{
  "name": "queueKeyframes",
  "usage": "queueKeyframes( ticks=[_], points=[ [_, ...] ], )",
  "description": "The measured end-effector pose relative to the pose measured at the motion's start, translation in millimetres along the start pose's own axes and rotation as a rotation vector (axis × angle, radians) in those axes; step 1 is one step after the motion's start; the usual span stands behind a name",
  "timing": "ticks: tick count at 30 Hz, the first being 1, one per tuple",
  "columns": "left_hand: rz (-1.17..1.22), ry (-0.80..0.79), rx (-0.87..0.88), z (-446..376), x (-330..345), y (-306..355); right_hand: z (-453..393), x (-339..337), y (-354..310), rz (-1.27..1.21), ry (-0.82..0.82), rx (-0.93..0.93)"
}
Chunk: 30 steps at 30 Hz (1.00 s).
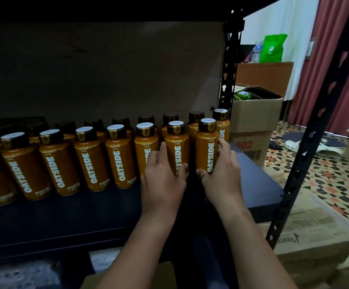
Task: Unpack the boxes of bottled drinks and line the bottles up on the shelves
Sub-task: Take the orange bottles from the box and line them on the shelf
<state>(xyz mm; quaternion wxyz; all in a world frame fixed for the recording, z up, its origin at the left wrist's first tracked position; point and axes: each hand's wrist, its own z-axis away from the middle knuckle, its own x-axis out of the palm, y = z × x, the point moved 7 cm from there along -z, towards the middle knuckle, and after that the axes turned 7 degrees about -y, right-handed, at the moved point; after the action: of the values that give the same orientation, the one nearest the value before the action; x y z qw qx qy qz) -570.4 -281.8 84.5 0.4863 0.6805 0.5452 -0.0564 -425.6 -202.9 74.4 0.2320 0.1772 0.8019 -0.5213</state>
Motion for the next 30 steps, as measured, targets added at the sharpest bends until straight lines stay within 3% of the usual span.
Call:
queueKeyframes(
  ticks=[7, 30],
  points=[
    [0.078, 0.025, -0.015, -0.4, 5.5, -6.4, -0.8, 8.3, -3.4, -0.029, -0.011, -0.010],
    [0.011, 0.033, -0.005, 3.5, 1.0, -1.7, 3.4, 12.8, -9.7, 0.050, -0.016, -0.047]
  ],
)
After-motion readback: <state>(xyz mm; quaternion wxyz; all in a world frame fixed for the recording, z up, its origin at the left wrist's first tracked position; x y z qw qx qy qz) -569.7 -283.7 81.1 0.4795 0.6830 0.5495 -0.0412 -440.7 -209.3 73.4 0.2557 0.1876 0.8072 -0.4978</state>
